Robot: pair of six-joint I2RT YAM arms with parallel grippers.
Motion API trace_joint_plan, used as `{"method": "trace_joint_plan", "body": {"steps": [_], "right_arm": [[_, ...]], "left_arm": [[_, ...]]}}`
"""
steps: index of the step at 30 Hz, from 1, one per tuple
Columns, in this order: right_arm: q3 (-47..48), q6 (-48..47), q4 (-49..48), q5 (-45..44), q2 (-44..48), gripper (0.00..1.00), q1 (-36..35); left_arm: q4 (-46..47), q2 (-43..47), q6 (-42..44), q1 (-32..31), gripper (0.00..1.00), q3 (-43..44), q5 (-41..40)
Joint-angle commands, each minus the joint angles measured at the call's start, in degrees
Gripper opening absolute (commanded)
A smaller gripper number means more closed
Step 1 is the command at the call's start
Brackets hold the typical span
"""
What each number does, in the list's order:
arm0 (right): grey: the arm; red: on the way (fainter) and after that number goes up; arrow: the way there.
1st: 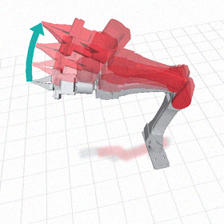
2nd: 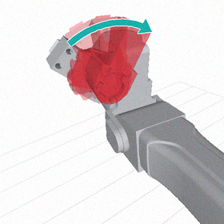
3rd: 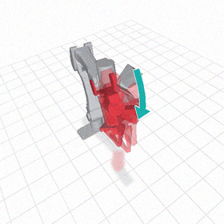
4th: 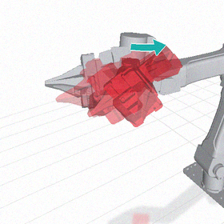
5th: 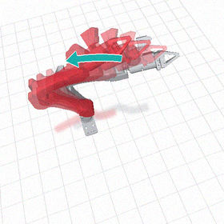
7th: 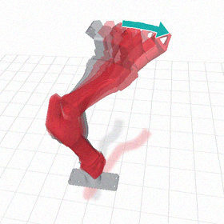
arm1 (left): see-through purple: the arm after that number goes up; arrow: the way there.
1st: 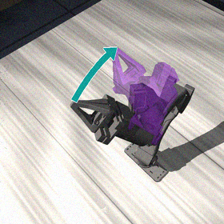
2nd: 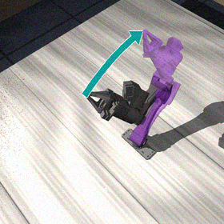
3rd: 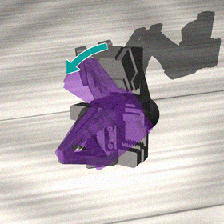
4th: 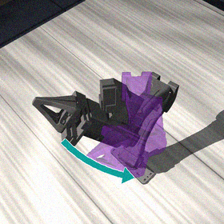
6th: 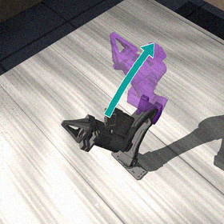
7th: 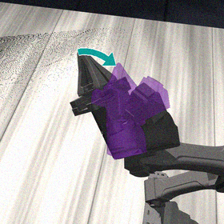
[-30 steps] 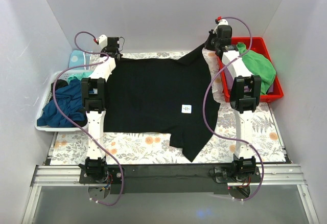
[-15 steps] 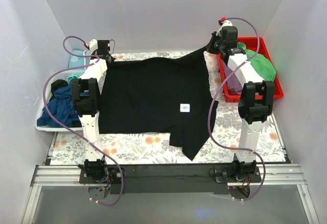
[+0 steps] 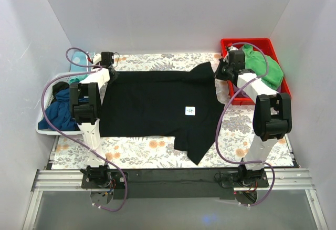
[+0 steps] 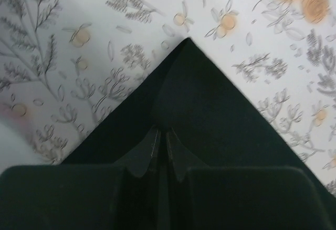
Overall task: Fold and stack the t-shirts
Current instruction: Fold the flattened tshirt in 1/3 of the way
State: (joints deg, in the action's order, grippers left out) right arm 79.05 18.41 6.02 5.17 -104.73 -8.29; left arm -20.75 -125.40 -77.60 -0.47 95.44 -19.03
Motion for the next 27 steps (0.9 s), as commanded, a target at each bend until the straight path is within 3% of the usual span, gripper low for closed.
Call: {"method": "trace_joint_plan", "body": {"steps": [1,7,27], "right_arm": [[-4.86,2.15,-1.19,0.72,4.79,0.01,0.03],[-9.35,3.03,-0.92,0.46,6.90,0.01,0.21],[-10.31,6.54,-0.31,6.17,14.81,0.01,0.30]], "left_arm": [[-0.87,8.50,-1.41,2.22,0.00,-5.25,-1.28],[-1.48,10.88,-2.99,3.19,0.00,-10.27,-3.29],[-2.54,12.55,-2.21,4.42,0.00,-11.59,-0.31]]}}
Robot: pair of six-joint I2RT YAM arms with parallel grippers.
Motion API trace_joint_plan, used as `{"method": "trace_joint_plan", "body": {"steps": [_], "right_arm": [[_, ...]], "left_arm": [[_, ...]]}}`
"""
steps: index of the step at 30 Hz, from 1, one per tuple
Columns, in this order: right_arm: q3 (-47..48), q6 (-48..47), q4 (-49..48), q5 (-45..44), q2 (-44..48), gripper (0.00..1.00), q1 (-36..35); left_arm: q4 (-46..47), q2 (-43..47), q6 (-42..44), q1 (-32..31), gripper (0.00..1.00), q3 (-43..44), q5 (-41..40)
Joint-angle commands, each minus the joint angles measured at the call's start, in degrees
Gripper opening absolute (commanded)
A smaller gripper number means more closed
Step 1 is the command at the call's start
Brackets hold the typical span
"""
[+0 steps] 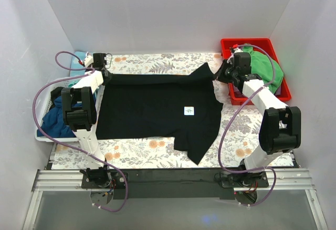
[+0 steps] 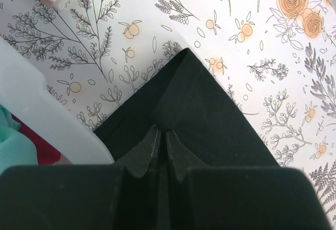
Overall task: Fold and stack the t-shirts
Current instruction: Fold the flattened tshirt in 1/3 of the way
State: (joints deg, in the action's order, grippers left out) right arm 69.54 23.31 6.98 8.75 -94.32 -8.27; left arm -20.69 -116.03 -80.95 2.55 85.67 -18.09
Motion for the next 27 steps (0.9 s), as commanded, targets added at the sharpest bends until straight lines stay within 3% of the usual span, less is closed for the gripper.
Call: {"method": "trace_joint_plan", "body": {"steps": [1,8,20,21,22,24,25,27], "right_arm": [[-1.16,2.00,-1.18,2.76,4.85,0.01,0.27],[-6.34,3.58,-0.83,3.64,7.40,0.01,0.36],[-9.33,5.34,0.13,2.85,7.05,0.01,0.36],[-9.33,5.34,0.31,2.76,6.96,0.01,0.36],[-9.33,5.34,0.49,2.76,6.96,0.01,0.36],[-9.16,5.25,0.66,2.32,7.05,0.01,0.27],[-9.07,5.25,0.84,2.23,6.96,0.01,0.36],[-8.72,5.08,1.01,2.23,6.96,0.01,0.27]], "left_arm": [[-2.69,3.18,1.40,1.41,0.00,-1.99,-1.25],[-3.30,0.37,6.23,1.06,0.00,-4.89,-4.58],[-7.44,-5.34,5.54,0.88,0.00,-8.59,-13.29],[-7.79,-5.52,5.36,0.88,0.07,-8.15,-13.29],[-7.88,-5.61,4.93,0.88,0.25,-7.89,-12.94],[-7.61,-5.35,4.66,0.88,0.41,-7.54,-11.80],[-7.09,-5.09,4.66,0.79,0.55,-7.45,-11.19],[-5.43,-3.60,5.45,0.88,0.62,-7.44,-9.87]]}}
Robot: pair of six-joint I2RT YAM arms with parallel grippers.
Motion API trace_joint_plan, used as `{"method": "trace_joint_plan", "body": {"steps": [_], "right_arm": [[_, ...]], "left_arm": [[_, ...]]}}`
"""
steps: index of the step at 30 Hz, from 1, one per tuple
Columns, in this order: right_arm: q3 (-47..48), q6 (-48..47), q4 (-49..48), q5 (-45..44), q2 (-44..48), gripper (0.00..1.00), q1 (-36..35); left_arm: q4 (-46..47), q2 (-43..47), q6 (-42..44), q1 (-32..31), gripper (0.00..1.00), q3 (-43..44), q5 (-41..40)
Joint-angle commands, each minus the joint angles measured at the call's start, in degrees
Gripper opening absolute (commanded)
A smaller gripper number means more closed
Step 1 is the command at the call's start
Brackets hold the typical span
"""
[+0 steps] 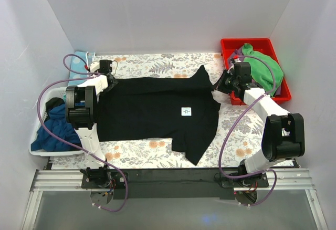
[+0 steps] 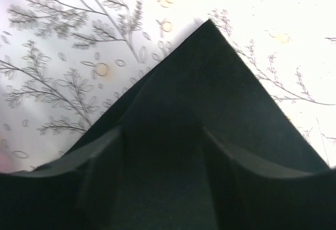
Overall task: Fold and stack the t-shirts
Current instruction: Fold the flattened tshirt in 1/3 of the way
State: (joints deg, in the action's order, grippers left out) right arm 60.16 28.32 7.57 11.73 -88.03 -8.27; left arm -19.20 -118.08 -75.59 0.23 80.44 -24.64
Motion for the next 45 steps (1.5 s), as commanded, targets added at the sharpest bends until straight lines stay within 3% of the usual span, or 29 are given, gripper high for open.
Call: {"method": "trace_joint_plan", "body": {"steps": [1,5,8,13,19,25,31,45], "right_arm": [[0.83,0.16,0.60,-0.74,0.67,0.01,0.27],[1.54,-0.28,1.13,-0.83,0.58,0.01,0.27],[2.50,-0.72,1.74,-0.30,-0.12,0.01,0.27],[3.56,-1.77,2.36,0.67,-0.57,0.21,0.10],[4.44,-3.79,3.15,-0.47,-0.13,0.28,-0.52],[8.47,-6.16,4.64,-1.44,-1.79,0.30,-1.57],[15.33,-6.52,6.57,-0.92,-8.55,0.30,-4.64],[23.86,-4.15,12.02,1.02,-26.21,0.27,-6.14]], "left_arm": [[-6.29,-1.02,0.44,3.20,0.66,-2.31,-2.87],[-2.25,2.24,3.25,2.85,0.79,-3.01,0.12],[0.03,4.08,4.39,2.23,0.82,-3.27,1.44],[2.85,5.58,6.51,1.88,0.84,-2.66,3.81],[4.70,7.34,6.16,1.79,0.86,-0.12,6.44],[4.44,7.08,6.24,1.44,0.87,6.11,8.65],[0.84,6.99,5.99,0.91,0.88,10.60,4.17],[-0.75,4.71,3.96,0.56,0.89,8.85,8.64]]}}
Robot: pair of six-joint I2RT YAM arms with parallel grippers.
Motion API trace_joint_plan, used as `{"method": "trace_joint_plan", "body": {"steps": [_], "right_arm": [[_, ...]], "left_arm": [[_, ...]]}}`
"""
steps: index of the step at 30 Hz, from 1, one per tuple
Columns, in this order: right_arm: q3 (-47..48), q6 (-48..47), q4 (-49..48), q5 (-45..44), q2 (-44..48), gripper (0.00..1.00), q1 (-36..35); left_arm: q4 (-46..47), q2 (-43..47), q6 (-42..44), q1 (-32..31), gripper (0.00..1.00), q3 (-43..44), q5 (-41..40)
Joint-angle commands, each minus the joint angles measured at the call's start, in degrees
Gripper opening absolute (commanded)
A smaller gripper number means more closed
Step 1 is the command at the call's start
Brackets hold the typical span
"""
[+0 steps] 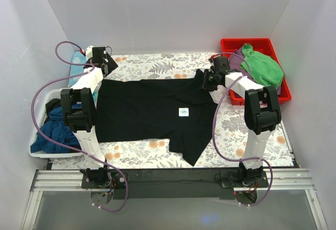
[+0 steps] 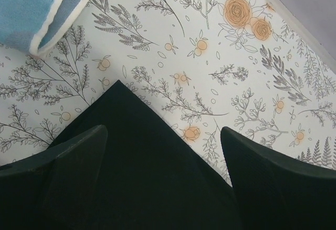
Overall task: Fold and stack the t-shirts
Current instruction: Fold the flattened tshirt in 1/3 of the way
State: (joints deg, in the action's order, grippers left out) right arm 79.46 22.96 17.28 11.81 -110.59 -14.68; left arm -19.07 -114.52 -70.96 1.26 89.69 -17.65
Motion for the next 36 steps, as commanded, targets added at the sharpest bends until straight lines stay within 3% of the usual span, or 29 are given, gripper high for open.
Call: {"method": "trace_joint_plan", "body": {"steps": [1,19,28,36], "right_arm": [[5.26,1.30,3.10,0.06,-4.54,0.27,0.18],[26.26,-1.16,26.84,-27.53,-21.95,0.23,5.27],[28.29,-1.96,28.25,-26.41,-22.57,0.20,6.33],[29.70,-2.30,28.16,-23.15,-22.39,0.19,6.24]], "left_arm": [[-1.06,0.79,-0.67,-0.47,0.89,-0.31,2.35],[-5.62,-6.94,0.12,-0.47,0.89,3.47,4.55],[-9.93,-13.36,0.91,-3.19,0.89,9.80,4.56],[-8.36,-9.24,1.00,-4.24,0.90,10.07,6.05]]}}
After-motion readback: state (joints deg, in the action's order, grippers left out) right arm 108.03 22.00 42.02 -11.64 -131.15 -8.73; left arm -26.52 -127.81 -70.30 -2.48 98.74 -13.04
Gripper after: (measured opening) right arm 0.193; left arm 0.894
